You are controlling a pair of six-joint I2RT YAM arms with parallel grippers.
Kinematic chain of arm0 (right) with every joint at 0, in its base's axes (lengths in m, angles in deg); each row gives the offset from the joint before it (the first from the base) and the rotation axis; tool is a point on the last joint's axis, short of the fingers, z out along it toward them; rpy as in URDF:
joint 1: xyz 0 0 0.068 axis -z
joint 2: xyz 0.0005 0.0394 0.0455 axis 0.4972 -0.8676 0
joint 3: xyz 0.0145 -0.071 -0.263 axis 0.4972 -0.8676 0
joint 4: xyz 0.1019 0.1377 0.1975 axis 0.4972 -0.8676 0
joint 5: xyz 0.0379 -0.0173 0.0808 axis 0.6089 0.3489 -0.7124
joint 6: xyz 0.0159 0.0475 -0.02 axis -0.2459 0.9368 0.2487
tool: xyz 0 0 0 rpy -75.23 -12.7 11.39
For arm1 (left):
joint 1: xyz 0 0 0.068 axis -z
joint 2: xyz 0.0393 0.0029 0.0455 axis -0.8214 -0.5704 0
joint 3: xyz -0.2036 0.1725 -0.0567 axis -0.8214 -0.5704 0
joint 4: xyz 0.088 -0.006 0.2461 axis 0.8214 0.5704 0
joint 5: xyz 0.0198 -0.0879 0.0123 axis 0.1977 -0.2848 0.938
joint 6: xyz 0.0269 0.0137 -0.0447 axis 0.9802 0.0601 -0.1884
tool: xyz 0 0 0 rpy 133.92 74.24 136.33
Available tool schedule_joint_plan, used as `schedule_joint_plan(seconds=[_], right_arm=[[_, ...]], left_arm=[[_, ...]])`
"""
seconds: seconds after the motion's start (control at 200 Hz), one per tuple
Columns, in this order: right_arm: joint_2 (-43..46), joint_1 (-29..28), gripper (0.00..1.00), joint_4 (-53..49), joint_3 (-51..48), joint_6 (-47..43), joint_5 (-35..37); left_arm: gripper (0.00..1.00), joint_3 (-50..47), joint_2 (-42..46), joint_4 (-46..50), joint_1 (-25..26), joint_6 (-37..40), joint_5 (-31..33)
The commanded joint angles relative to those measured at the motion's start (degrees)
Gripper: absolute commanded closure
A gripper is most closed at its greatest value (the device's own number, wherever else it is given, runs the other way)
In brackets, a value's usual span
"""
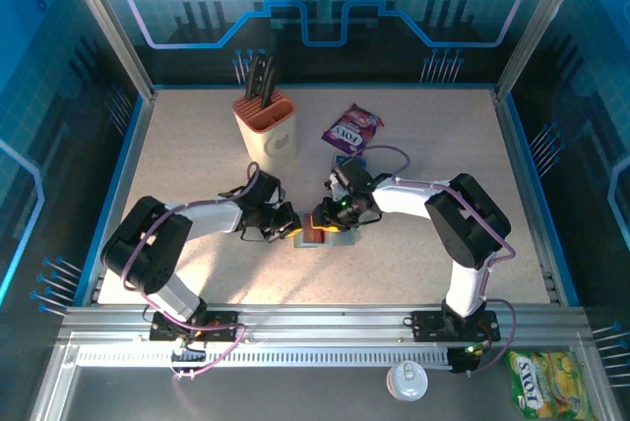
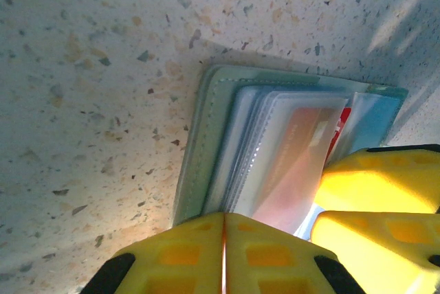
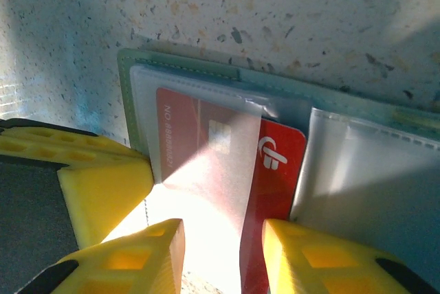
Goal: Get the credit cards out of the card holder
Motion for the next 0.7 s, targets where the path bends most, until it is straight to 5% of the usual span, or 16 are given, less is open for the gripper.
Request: schedule_joint_plan(seconds=[0.0,0.695], right_arm=[[1.00,-0.71,0.63,-4.68,1.03,-1.68,3.12],[2.03,-0.69,0.63,-6.24,1.84,-2.96,4.61]], left_arm=[[0.90,0.32,-1.44,1.85,0.28,-0.04,-0.09],[0.90,2.00,0.18,3.08,0.28,0.26,-0.42]])
